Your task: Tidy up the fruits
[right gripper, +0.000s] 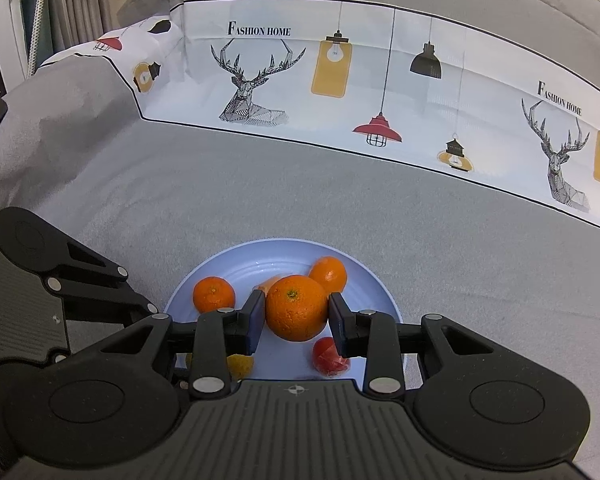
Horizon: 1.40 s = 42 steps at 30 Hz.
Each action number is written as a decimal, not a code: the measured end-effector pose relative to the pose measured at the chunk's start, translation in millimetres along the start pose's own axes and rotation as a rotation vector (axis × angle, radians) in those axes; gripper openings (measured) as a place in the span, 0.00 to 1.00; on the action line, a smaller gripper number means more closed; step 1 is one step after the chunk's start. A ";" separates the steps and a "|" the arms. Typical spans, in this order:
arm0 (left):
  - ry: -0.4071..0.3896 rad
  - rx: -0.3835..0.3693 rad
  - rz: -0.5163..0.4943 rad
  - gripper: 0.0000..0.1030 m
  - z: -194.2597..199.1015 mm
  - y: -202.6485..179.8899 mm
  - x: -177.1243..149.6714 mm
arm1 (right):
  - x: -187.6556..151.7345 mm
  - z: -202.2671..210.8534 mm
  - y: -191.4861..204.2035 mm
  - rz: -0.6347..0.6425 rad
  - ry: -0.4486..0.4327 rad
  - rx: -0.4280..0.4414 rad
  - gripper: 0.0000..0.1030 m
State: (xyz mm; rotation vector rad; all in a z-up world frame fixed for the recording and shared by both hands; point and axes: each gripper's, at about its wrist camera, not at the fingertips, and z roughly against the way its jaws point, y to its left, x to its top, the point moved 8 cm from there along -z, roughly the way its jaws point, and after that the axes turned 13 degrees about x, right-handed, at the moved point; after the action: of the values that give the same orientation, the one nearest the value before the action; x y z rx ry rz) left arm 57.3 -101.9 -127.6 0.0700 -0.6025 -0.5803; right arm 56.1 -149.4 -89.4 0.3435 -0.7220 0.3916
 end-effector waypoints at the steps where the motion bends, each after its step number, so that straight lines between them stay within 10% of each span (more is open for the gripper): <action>1: -0.002 0.005 0.001 0.26 -0.1 0.5 0.3 | 0.1 0.4 -0.3 -0.001 -0.002 0.000 0.34; 10: -0.009 0.008 0.013 0.33 1.5 2.3 0.3 | -0.2 1.6 -0.8 -0.009 -0.014 -0.006 0.40; 13: -0.031 0.046 0.018 0.63 3.7 7.8 1.5 | 3.5 6.4 -2.9 -0.001 -0.040 -0.053 0.87; 27: -0.067 0.265 0.235 0.83 45.0 47.8 -11.1 | 6.5 62.0 -18.2 -0.070 -0.185 -0.151 0.99; 42: 0.123 0.237 0.363 0.96 38.5 47.7 -46.4 | -27.1 67.8 -20.7 -0.139 -0.080 -0.237 0.99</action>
State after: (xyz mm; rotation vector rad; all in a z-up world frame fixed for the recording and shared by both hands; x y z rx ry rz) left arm 28.5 -33.1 -108.8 0.2136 -0.5460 -0.1502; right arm 8.6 -202.9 -64.2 0.1849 -0.8091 0.1587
